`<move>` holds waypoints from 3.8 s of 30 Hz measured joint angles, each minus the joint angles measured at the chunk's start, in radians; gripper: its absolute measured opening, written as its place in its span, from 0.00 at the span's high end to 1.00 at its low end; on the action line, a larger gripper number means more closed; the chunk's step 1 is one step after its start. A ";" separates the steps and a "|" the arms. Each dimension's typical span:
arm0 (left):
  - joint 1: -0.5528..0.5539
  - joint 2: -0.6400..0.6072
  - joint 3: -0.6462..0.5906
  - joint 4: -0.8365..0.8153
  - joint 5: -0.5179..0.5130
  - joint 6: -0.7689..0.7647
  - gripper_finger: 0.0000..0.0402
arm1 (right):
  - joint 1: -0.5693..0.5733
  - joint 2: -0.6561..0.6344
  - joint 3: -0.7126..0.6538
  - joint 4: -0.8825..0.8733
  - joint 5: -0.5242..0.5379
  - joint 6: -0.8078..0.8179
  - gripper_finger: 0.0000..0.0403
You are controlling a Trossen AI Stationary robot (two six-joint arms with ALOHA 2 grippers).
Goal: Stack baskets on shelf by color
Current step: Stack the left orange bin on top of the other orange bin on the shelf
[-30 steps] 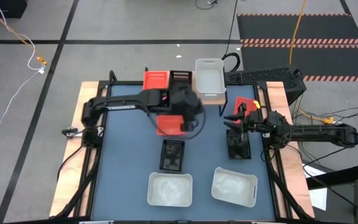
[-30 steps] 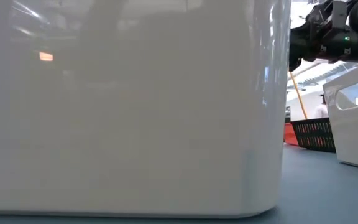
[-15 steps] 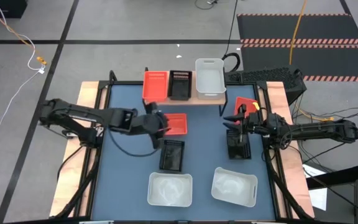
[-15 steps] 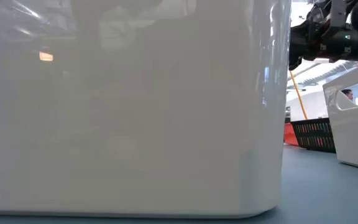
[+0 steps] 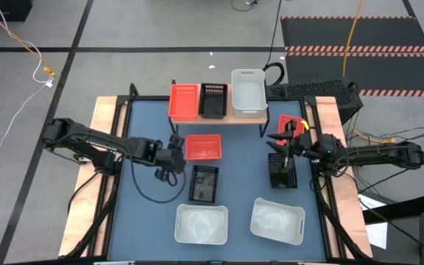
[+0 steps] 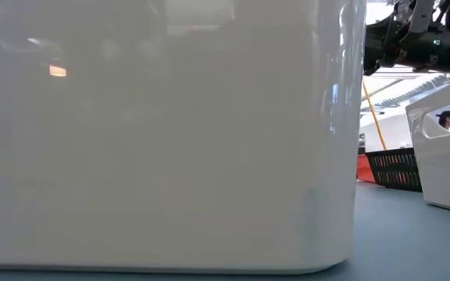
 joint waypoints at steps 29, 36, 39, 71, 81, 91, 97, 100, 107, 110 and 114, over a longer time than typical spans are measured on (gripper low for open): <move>0.165 0.169 -0.119 0.380 -0.003 0.407 0.77 | 0.000 0.081 0.000 -0.017 -0.001 0.005 0.73; 0.130 0.169 -0.078 0.375 0.055 0.356 0.97 | 0.000 0.086 0.000 -0.019 -0.001 0.005 0.73; 0.101 0.169 -0.047 0.357 0.067 0.336 0.95 | 0.000 0.086 0.000 -0.019 -0.001 0.005 0.73; -0.084 0.169 0.707 -0.362 0.036 -0.362 0.95 | 0.000 0.086 0.000 -0.042 0.002 0.031 0.73; -0.052 0.168 0.922 -0.544 -0.197 -0.369 0.94 | 0.000 0.086 0.000 -0.042 0.005 0.030 0.73; 0.182 0.168 0.929 -0.582 -0.277 -0.363 0.97 | 0.000 0.086 0.000 -0.041 0.008 0.030 0.73; 0.299 0.169 0.888 -0.584 -0.255 -0.410 0.97 | 0.000 0.085 0.000 -0.041 0.008 0.030 0.73; 0.334 0.168 0.864 -0.577 -0.213 -0.423 0.96 | -0.002 0.086 0.000 -0.041 0.008 0.029 0.73; 0.363 0.169 0.760 -0.518 -0.204 -0.403 0.99 | -0.002 0.086 0.000 -0.041 0.034 0.031 0.73; 0.363 0.169 0.743 -0.513 -0.203 -0.406 0.95 | -0.002 0.086 0.000 -0.042 0.034 0.031 0.73; 0.353 0.169 0.726 -0.507 -0.201 -0.405 0.90 | -0.002 0.086 0.000 -0.041 0.034 0.031 0.73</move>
